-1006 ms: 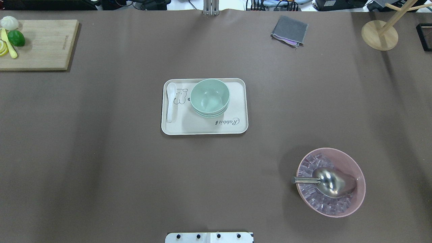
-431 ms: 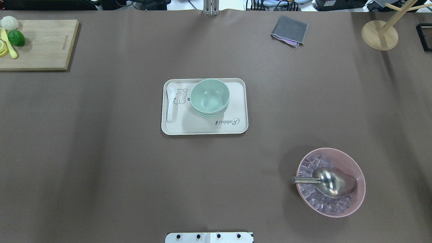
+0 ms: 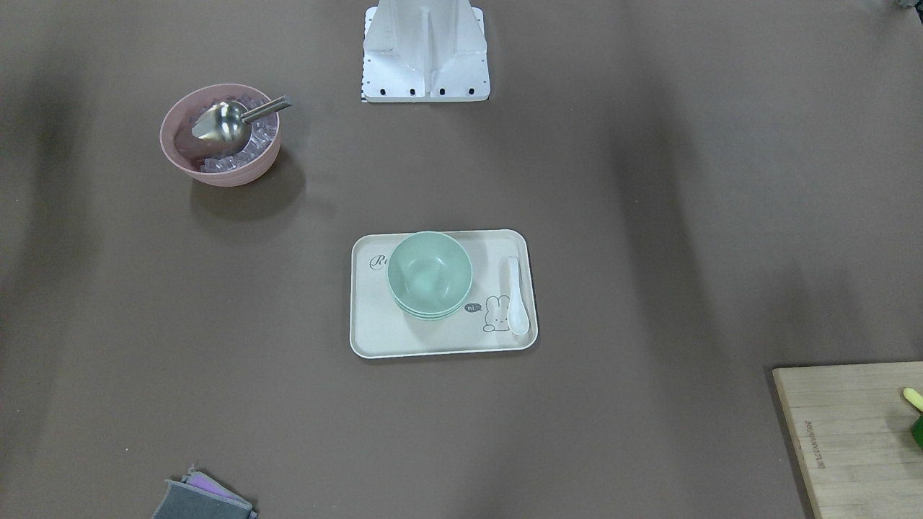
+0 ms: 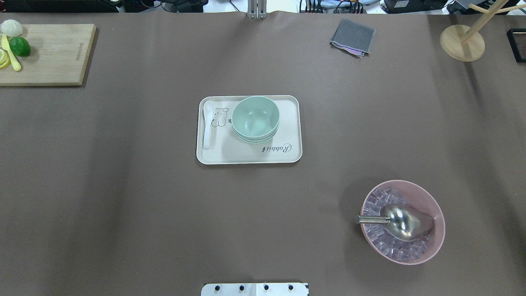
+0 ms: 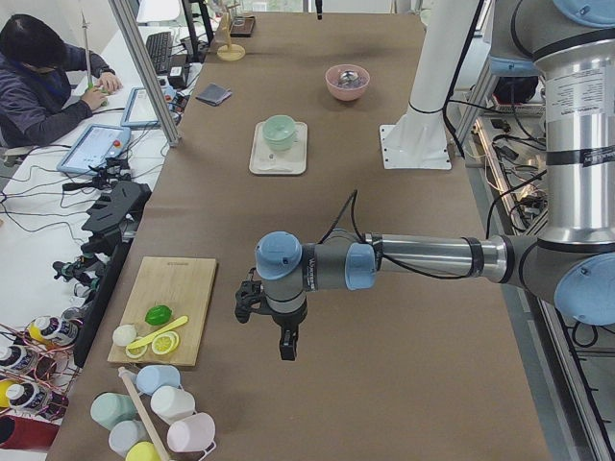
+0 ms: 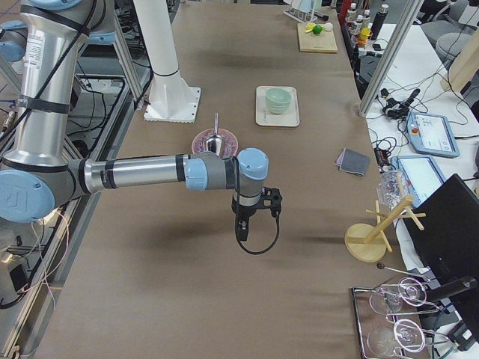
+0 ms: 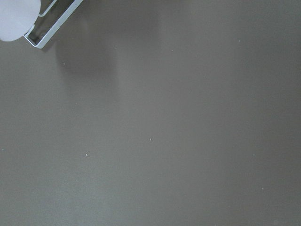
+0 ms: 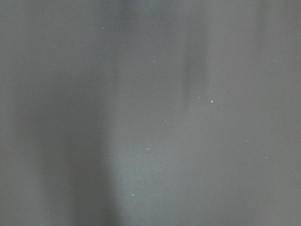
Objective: Stack green bowls together
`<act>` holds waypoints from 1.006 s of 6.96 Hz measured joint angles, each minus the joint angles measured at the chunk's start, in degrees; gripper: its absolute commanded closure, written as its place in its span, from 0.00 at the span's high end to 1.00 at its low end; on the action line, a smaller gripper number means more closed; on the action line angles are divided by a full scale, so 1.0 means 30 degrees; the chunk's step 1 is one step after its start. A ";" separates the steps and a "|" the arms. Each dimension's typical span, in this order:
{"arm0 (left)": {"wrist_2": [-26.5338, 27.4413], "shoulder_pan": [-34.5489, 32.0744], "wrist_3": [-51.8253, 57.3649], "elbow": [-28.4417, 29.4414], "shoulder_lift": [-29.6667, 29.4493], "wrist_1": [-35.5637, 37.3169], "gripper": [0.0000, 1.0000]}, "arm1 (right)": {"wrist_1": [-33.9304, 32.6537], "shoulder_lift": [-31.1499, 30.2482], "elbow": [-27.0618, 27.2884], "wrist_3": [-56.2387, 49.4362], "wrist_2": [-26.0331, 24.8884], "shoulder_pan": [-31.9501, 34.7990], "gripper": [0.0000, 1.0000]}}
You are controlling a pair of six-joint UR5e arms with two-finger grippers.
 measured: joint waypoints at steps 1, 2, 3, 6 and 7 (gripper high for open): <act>0.0000 0.0005 0.0000 0.0004 -0.0001 0.0000 0.98 | -0.0001 0.0002 0.0002 0.0000 0.0006 -0.0076 1.00; 0.0000 0.0018 0.0000 0.0001 -0.0001 0.0000 0.98 | 0.0007 0.0010 0.0001 0.0000 0.0009 -0.0150 1.00; 0.0000 0.0026 0.0000 -0.0021 -0.0002 0.0000 0.98 | 0.0019 0.0015 0.0001 0.0000 0.0009 -0.0221 1.00; 0.0000 0.0030 0.0000 -0.0051 -0.0020 0.0000 0.98 | 0.0158 0.0019 0.0001 0.0000 0.0009 -0.0374 1.00; 0.0000 0.0029 0.0000 -0.0063 -0.0027 0.0000 0.98 | 0.0170 0.0019 0.0001 0.0007 0.0009 -0.0403 1.00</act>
